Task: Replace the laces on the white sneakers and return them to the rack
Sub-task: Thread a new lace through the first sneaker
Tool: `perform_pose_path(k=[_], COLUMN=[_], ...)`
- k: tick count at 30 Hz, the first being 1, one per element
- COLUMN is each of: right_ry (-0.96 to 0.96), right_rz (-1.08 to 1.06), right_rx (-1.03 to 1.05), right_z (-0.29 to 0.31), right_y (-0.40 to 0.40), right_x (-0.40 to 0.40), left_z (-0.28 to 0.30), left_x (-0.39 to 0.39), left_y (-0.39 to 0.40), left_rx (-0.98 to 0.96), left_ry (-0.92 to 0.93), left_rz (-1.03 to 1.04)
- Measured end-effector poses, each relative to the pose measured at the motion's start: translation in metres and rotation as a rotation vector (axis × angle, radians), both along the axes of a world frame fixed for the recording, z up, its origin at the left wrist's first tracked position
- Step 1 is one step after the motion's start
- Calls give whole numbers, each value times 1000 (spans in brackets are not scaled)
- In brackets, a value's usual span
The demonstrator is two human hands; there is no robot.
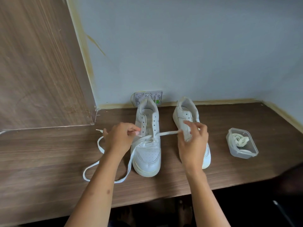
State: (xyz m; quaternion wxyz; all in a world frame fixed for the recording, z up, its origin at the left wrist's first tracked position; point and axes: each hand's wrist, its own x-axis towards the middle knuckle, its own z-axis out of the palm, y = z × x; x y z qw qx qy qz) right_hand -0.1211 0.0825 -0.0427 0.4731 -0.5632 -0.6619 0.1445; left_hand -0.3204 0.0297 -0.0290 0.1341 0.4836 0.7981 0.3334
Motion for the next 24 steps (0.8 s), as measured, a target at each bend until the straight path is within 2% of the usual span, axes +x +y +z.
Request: perform_pose_path(k=[3,6,13,17,20,22,24], right_ry=[-191,-299,-266,-124,-95,-116,-137], right_rz=[220,268,180,-49,-181,-165,-59], right_rx=[40,43,48,7,-51,-46,5], right_z=[-9,-17,-17,-10,-10,-12,-12], right_y=[-5,-9,-4,8,13,12,9], right_x=[-14,-26,-21,0,13,10,1], left_z=[2,4,5,5,5,4,4], left_x=[0,0,0,-1,-2,-2,-2], left_y=[-1,-2,-3,-4,-4,-4,-4], left_rx=[-17,-39,-66,-60,-56,-52,-43], left_ry=[-20,-19,2,6,5,9,2], left_rz=[-9,-28,-60,-86,-91,-97,-106])
